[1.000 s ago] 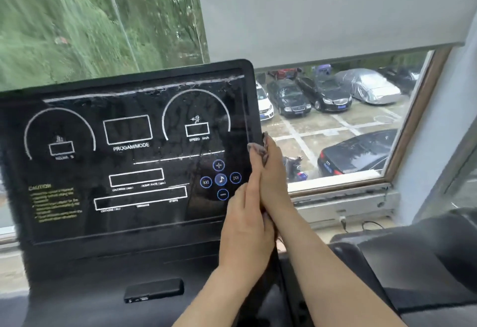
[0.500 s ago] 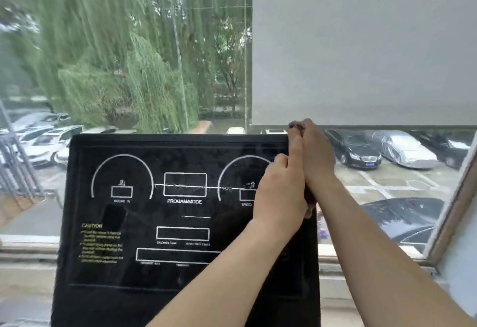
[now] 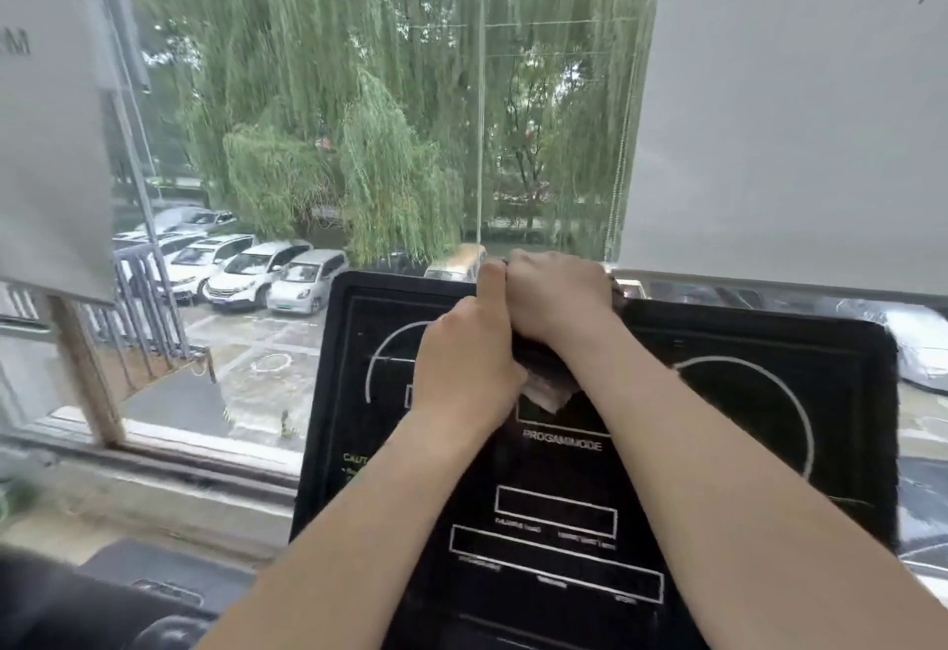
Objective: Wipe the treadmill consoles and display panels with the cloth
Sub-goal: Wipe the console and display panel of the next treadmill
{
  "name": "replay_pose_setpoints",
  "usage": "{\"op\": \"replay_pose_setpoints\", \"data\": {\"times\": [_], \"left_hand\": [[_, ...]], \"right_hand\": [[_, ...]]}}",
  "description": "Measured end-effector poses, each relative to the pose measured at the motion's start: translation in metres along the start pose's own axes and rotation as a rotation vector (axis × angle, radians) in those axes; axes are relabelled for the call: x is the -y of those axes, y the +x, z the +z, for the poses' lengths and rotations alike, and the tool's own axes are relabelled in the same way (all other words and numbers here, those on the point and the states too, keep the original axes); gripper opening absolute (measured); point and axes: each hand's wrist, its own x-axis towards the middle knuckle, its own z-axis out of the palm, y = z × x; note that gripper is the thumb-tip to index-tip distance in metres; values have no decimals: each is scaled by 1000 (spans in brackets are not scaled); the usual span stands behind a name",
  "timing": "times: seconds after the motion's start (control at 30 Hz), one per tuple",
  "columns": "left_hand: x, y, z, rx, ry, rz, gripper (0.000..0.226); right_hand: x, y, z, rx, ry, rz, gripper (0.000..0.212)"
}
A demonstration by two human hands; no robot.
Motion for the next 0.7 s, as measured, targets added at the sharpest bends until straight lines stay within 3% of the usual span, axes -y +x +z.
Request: {"op": "replay_pose_setpoints", "data": {"times": [0.17,0.33,0.43,0.6,0.7], "left_hand": [[97,5,-30,-67,-3,-75,61],[161,2,-49,-72,-130,-233,54],[174,-17,-48,33,-297,-269,50],[173,-81,-42,233,-459,-328,43],[171,-73,-47,165,-456,-202,36]], "right_hand": [[99,50,19,-3,71,-93,32],[168,68,46,-224,-41,-265,28],[178,54,61,-265,-130,-307,44],[159,-2,98,-147,-193,-545,53],[138,5,91,-220,-250,-520,60]]}}
